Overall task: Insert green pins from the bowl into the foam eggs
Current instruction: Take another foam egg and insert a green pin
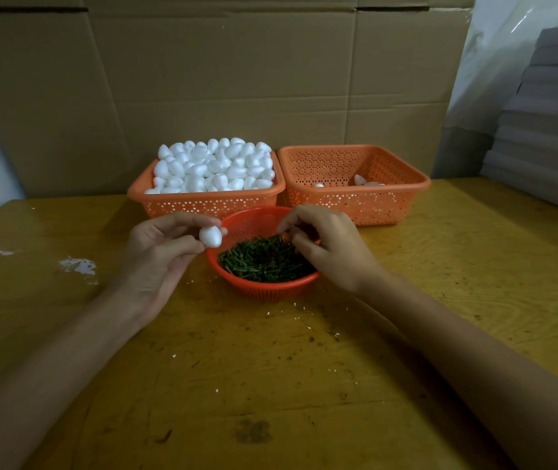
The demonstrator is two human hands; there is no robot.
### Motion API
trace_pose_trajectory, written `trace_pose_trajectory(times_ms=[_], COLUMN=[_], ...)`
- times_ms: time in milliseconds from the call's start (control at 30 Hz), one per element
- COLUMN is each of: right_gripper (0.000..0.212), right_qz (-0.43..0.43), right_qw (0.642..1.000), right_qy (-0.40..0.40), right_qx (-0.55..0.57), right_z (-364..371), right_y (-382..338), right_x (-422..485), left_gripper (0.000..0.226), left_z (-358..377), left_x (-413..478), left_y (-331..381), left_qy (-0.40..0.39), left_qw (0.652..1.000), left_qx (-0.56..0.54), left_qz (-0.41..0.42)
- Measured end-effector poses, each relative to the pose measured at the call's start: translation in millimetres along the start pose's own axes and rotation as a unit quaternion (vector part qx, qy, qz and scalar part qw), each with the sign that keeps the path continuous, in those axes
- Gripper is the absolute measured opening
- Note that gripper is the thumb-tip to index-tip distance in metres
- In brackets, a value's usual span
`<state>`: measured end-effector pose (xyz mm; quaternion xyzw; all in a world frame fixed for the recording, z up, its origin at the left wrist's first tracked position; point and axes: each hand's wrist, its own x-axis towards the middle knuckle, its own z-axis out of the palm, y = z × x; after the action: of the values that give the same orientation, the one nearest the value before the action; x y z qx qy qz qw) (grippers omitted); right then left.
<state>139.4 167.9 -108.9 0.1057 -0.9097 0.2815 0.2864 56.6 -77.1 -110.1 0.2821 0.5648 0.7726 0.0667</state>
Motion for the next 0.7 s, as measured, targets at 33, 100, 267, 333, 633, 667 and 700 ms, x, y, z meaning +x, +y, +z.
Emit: trace_pose_trajectory(times_ms=[33, 100, 267, 333, 633, 667, 700], right_gripper=[0.022, 0.022, 0.024, 0.027, 0.023, 0.021, 0.020], right_qz=[0.000, -0.002, -0.007, -0.002, 0.024, 0.024, 0.024], right_qw=[1.000, 1.000, 1.000, 1.000, 0.999, 0.999, 0.999], right_qy=[0.000, 0.001, 0.008, 0.009, 0.005, 0.004, 0.001], right_qx=[-0.001, 0.000, 0.001, 0.003, 0.032, 0.037, 0.043], right_z=[0.5, 0.8, 0.4, 0.4, -0.6, -0.7, -0.6], right_y=[0.2, 0.7, 1.0, 0.4, -2.3, -2.2, -2.1], right_x=[0.0, 0.3, 0.5, 0.8, 3.9, 3.7, 3.4], left_gripper=[0.050, 0.052, 0.048, 0.037, 0.027, 0.027, 0.026], left_z=[0.0, 0.5, 0.9, 2.3, 2.1, 2.0, 2.0], left_x=[-0.1, -0.5, -2.0, -2.6, -1.7, -1.5, -1.4], left_y=[-0.1, 0.4, 1.0, 2.1, 0.8, 0.6, 0.6], left_qy=[-0.002, -0.005, -0.009, -0.005, -0.002, 0.000, 0.002], left_qw=[1.000, 1.000, 1.000, 1.000, 1.000, 1.000, 1.000], left_qx=[0.004, 0.011, 0.026, 0.024, 0.015, 0.013, 0.011], left_qz=[0.002, 0.004, 0.000, -0.006, -0.017, -0.017, -0.018])
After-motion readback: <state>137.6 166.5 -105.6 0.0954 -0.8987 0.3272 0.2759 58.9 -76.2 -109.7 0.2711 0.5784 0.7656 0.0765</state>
